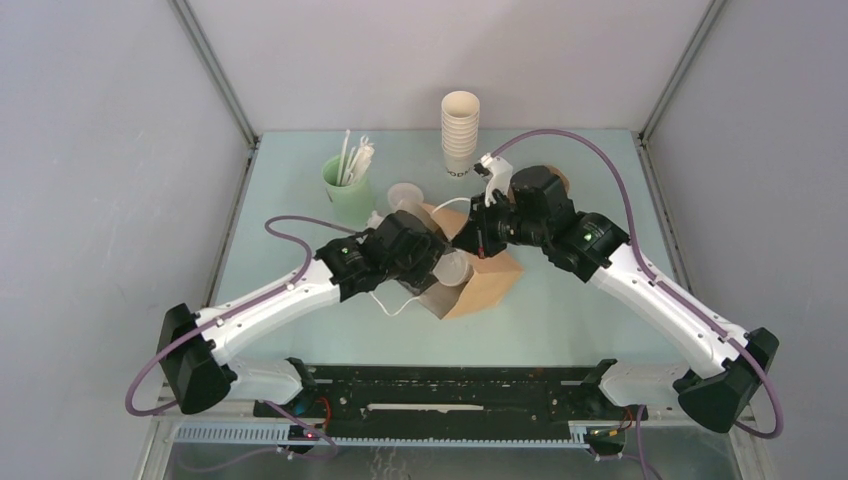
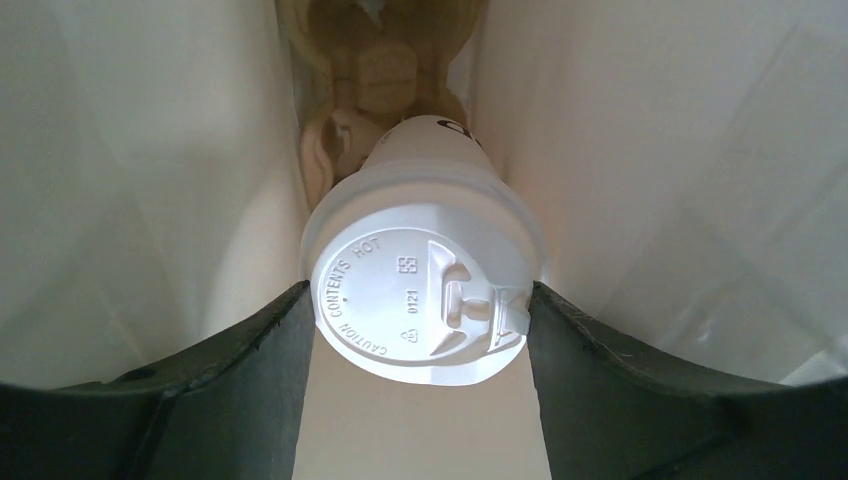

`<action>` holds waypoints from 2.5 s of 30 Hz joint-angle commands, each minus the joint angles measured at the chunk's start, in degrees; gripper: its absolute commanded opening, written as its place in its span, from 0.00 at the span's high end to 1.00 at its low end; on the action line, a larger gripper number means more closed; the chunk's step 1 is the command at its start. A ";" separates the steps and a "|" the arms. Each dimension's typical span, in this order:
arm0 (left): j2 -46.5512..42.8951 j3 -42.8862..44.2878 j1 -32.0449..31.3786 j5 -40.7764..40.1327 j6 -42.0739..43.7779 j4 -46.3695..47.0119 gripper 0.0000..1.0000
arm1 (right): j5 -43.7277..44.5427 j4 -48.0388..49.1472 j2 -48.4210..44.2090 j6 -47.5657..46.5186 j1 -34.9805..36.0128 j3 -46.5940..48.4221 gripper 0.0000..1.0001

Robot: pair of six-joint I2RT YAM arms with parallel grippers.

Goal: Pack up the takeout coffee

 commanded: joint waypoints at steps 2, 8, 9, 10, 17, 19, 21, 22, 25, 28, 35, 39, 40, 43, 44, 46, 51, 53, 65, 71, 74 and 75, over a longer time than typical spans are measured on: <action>-1.48 -2.68 -1.44 -2.64 -1.14 2.20 1.00 | -3.39 3.72 -1.24 1.58 -1.88 -0.19 1.00; 0.38 -4.04 -1.47 -2.96 -0.87 1.82 1.00 | -1.50 2.67 -2.00 1.60 -0.43 -0.17 1.00; 0.58 -4.21 -1.43 -3.22 -0.88 2.33 1.00 | -1.23 2.56 -2.11 1.52 -0.14 -0.16 1.00; 0.76 -4.44 -1.43 -3.50 -0.65 2.75 1.00 | -0.98 2.44 -2.13 1.56 0.13 -0.20 1.00; 3.62 -3.93 -1.45 -2.37 -1.25 1.90 1.00 | 0.25 1.69 -1.37 0.63 2.60 -0.20 1.00; 3.97 -3.41 -1.43 -3.22 -1.60 1.74 1.00 | 0.62 1.51 -1.46 0.76 2.86 -0.14 1.00; 4.69 -2.61 -1.38 -3.39 -2.00 1.14 1.00 | 0.62 1.24 -1.66 0.72 2.86 -0.17 1.00; 5.13 -2.40 -1.39 -3.20 -2.26 0.98 1.00 | 0.72 1.14 -1.72 0.68 2.87 -0.21 1.00; 6.44 -1.95 -1.34 -1.68 -3.69 0.24 1.00 | 1.02 1.01 -1.77 0.71 2.77 -0.19 1.00; 7.71 -0.81 -1.38 -0.47 -5.49 -2.07 1.00 | 1.27 1.09 -1.47 1.16 2.76 -0.19 1.00; 8.51 -0.78 -1.44 0.00 -9.02 -2.02 1.00 | 0.98 2.68 -2.19 2.36 2.60 -2.47 1.00; 9.24 0.23 -1.43 -0.36 -8.95 -2.93 1.00 | 0.57 2.75 -2.47 2.81 2.41 -2.85 1.00; 9.40 0.46 -1.43 -0.28 -8.90 -3.03 1.00 | 0.34 2.76 -2.47 2.79 2.13 -2.85 1.00; 9.19 0.91 -1.43 -0.60 -8.57 -3.12 1.00 | -0.03 2.77 -2.47 3.46 1.42 -2.85 1.00; 9.15 1.05 -1.43 -0.53 -8.50 -3.16 1.00 | -0.08 2.89 -2.35 3.51 1.35 -2.85 1.00; 9.13 1.24 -1.45 -0.53 -8.54 -3.12 1.00 | -0.09 3.12 -2.15 3.59 1.21 -2.85 1.00; 10.26 1.31 -1.44 -0.19 -8.78 -2.72 1.00 | -0.53 3.64 -1.94 4.10 1.19 -2.85 1.00; 10.73 1.08 -1.44 0.13 -9.08 -2.66 1.00 | -0.53 3.43 -2.10 4.15 1.18 -2.85 1.00; 13.94 1.10 -1.25 2.04 -8.50 -0.13 1.00 | -1.73 2.51 -2.56 4.14 -0.14 -2.85 1.00; 14.46 1.50 -1.18 2.98 -7.36 0.27 0.95 | -3.05 2.45 -2.30 3.68 -1.15 -2.85 1.00; 14.17 1.30 -0.99 2.74 -7.36 0.67 0.90 | -3.50 2.79 -2.21 3.54 -1.52 -2.85 1.00; 14.18 1.22 -0.91 2.88 -7.28 1.03 0.89 | -3.64 2.88 -2.14 3.53 -1.58 -2.85 1.00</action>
